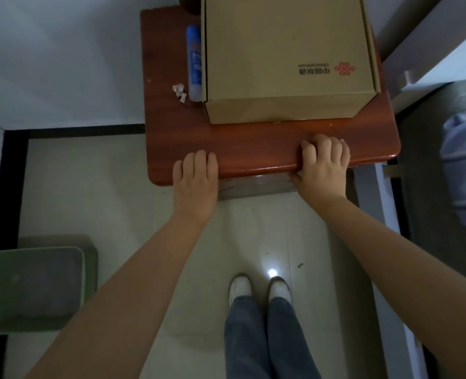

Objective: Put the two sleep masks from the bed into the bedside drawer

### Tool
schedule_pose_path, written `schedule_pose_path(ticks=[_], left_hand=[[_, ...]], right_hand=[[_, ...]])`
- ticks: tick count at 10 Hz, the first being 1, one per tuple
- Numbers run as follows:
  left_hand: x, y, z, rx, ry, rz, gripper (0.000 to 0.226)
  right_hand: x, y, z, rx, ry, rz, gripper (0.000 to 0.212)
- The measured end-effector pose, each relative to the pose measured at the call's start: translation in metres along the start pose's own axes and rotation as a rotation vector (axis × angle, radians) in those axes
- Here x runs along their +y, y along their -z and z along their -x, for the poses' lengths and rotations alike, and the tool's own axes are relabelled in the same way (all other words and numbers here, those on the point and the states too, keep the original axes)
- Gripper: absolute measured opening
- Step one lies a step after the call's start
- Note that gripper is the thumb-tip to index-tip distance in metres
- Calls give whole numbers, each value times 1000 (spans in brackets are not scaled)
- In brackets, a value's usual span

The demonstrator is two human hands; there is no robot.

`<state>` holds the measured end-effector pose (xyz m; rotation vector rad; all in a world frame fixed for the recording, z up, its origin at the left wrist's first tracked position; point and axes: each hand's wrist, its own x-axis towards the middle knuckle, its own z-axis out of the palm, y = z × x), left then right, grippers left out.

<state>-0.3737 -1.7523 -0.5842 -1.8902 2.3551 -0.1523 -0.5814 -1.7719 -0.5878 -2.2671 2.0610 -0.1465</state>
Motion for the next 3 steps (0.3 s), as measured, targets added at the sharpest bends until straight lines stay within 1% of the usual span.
schedule_pose_path(ticks=[1,2,3], left_hand=[[2,2,10,-59,25,65,68],[4,-5,17,-82,53,273,65],[1,-11,18,-104,90,365,59]], right_hand=[[1,3,12,-97,17,-39,69],[3,8,22,-192,24,-129,67],[1,23,25,-152,-35,-349,56]])
